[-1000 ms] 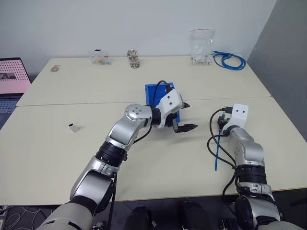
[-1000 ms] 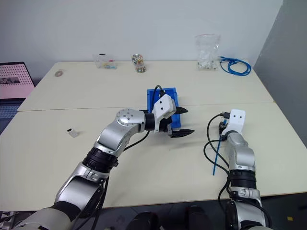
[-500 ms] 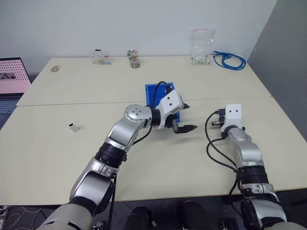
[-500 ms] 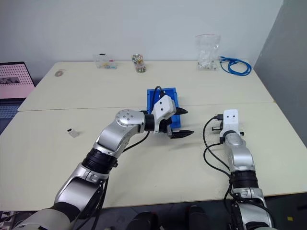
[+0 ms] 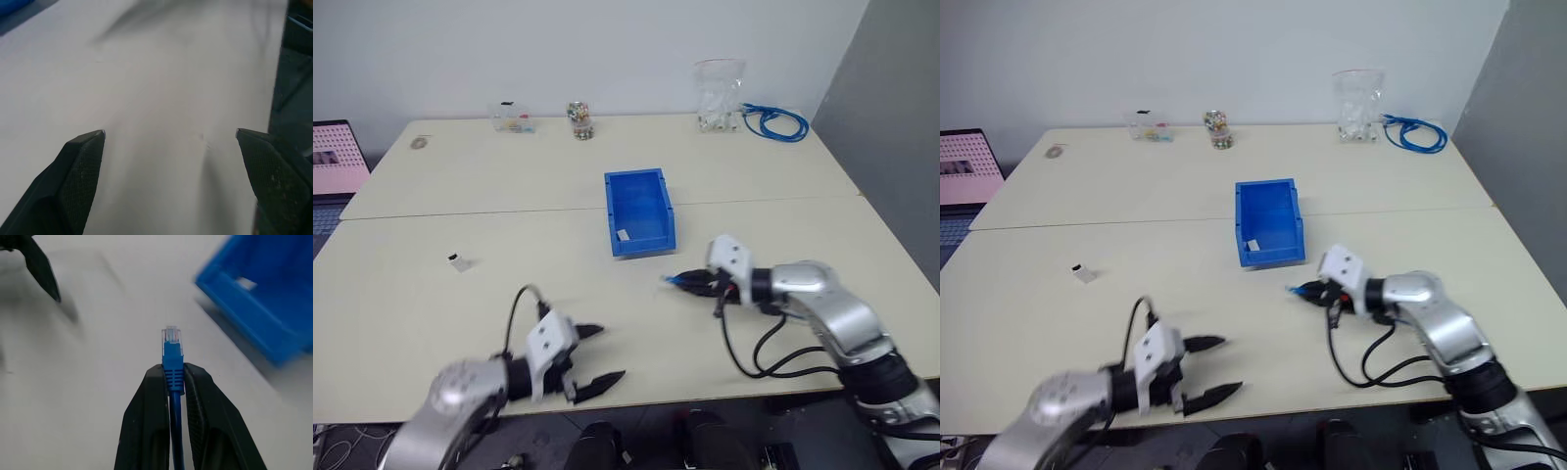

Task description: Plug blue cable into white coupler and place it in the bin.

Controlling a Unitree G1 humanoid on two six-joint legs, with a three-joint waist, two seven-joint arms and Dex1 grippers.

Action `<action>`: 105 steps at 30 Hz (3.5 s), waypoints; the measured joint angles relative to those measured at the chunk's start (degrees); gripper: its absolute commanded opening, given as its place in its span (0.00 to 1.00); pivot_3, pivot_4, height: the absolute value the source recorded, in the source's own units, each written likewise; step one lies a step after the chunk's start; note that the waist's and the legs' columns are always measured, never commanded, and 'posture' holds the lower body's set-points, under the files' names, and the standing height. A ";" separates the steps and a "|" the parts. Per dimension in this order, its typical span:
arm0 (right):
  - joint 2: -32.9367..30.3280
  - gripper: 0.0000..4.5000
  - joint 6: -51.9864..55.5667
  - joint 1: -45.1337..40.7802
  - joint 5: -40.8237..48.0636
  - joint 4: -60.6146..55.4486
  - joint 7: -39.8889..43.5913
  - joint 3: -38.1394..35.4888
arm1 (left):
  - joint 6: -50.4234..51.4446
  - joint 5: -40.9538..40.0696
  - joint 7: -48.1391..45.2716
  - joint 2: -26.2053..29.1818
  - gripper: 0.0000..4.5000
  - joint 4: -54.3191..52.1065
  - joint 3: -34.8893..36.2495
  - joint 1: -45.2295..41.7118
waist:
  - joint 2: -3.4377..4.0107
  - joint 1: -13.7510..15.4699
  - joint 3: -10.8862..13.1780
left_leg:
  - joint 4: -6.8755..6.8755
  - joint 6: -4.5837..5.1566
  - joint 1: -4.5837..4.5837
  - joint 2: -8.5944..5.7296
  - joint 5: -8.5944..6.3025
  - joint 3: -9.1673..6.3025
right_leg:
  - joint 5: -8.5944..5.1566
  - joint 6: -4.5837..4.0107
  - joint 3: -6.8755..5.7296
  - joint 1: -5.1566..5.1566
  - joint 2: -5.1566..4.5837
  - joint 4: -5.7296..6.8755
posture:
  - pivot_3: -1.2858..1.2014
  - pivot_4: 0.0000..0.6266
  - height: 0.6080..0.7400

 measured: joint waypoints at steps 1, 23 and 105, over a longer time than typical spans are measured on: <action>0.80 0.04 -2.17 -0.96 -1.88 2.32 0.89 2.75 | -1.78 0.71 1.86 -1.24 1.00 -0.11 1.48 3.12 | -0.12 0.71 0.06 | 0.03 0.00 -0.03 -0.01 0.01 -0.08 | 0.00 0.00 -0.10 0.00 0.00 0.00 | 0.52 0.24 1.00; 6.64 0.90 -2.89 3.55 -3.40 5.08 0.42 -1.50 | -6.11 -2.70 2.35 3.98 1.00 -2.48 7.66 3.85 | -0.06 1.88 0.08 | 0.03 -0.04 -0.24 -0.03 0.01 -0.07 | -0.02 -0.19 -0.24 -0.07 0.02 0.02 | 0.52 0.24 1.00; 5.62 0.64 20.75 26.43 93.03 -20.32 -54.77 -17.89 | 70.12 -56.35 8.48 -9.37 0.05 23.96 9.66 -47.20 | -0.17 0.68 -0.35 | 0.14 0.03 -0.23 -0.07 0.06 0.05 | 0.09 0.18 -0.02 -0.04 0.04 0.05 | 0.52 0.24 1.00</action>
